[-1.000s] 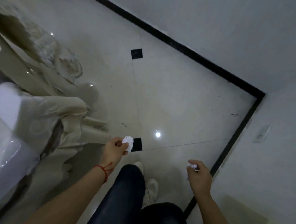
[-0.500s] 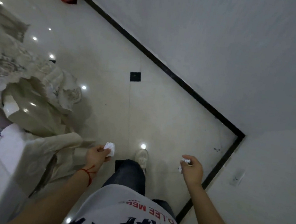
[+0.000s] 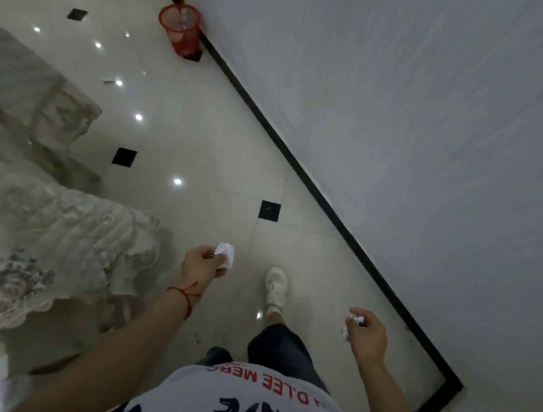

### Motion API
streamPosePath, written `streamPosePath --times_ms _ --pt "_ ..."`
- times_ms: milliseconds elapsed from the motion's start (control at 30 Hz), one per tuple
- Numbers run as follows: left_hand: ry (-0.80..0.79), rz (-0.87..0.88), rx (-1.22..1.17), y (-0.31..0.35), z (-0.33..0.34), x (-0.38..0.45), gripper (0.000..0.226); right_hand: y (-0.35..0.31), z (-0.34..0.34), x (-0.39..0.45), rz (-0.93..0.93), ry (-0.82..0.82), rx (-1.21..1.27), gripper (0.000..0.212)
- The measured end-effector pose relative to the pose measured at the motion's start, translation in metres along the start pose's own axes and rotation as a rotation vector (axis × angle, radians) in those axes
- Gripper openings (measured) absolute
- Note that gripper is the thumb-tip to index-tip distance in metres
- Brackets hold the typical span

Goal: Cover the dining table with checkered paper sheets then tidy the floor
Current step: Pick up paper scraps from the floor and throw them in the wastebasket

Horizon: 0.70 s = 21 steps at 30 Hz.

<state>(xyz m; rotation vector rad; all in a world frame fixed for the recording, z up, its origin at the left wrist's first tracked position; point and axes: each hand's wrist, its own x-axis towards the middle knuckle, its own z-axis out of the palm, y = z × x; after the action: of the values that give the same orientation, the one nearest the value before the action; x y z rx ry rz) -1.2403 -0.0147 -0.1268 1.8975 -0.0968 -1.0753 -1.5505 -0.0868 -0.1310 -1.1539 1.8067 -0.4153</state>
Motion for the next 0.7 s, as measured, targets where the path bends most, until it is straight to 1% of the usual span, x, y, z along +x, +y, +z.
streamPosePath --times_ms 67,167,267,333,433,533,700 --pt "0.025 -0.028 -0.041 0.017 -0.001 0.022 0.001 -0.031 0.017 0.036 -0.022 -0.026 -0.017 0.016" --pt "0.138 -0.117 -0.107 0.040 -0.010 0.047 0.025 -0.089 0.042 0.084 -0.040 -0.126 -0.065 0.016" --pt "0.229 -0.188 -0.169 0.063 -0.025 0.064 0.031 -0.153 0.071 0.126 -0.049 -0.232 -0.108 0.016" --pt "0.276 -0.212 -0.223 0.079 -0.036 0.078 0.028 -0.200 0.095 0.155 -0.099 -0.282 -0.146 0.016" --pt "0.377 -0.225 -0.284 0.107 -0.049 0.099 0.011 -0.271 0.137 0.186 -0.203 -0.341 -0.229 0.015" --pt "0.448 -0.200 -0.340 0.130 -0.061 0.130 0.009 -0.335 0.191 0.213 -0.264 -0.430 -0.272 0.015" --pt "0.515 -0.252 -0.402 0.162 -0.088 0.191 0.005 -0.414 0.273 0.252 -0.302 -0.478 -0.342 0.017"
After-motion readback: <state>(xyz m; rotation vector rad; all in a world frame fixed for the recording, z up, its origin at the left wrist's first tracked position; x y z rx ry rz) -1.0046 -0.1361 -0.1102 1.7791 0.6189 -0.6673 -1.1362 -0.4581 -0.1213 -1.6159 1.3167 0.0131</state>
